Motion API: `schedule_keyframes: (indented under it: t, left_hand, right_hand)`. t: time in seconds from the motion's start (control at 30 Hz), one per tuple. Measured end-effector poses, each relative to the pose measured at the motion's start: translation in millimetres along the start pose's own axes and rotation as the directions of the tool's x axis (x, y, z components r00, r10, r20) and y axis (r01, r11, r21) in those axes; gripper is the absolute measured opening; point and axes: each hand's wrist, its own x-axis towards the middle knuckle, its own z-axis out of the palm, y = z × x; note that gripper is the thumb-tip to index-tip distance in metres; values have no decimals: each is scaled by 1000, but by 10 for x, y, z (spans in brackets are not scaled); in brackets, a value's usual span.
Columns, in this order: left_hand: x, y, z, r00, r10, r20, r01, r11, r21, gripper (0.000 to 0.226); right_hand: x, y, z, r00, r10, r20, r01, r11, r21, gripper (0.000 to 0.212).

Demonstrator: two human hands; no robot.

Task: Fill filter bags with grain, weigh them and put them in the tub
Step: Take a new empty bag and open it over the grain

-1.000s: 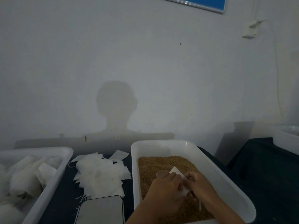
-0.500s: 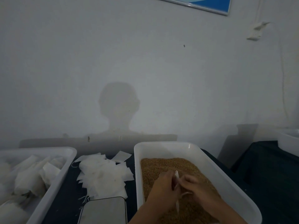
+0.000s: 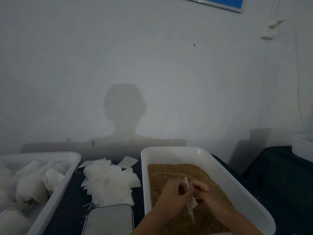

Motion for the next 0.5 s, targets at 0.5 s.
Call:
schedule_keyframes:
  t: [0.5]
  left_hand:
    - [17, 2, -31, 996, 61, -57, -52, 987, 150, 34]
  right_hand:
    - [-18, -50, 38, 984, -41, -173, -14, 952, -306, 26]
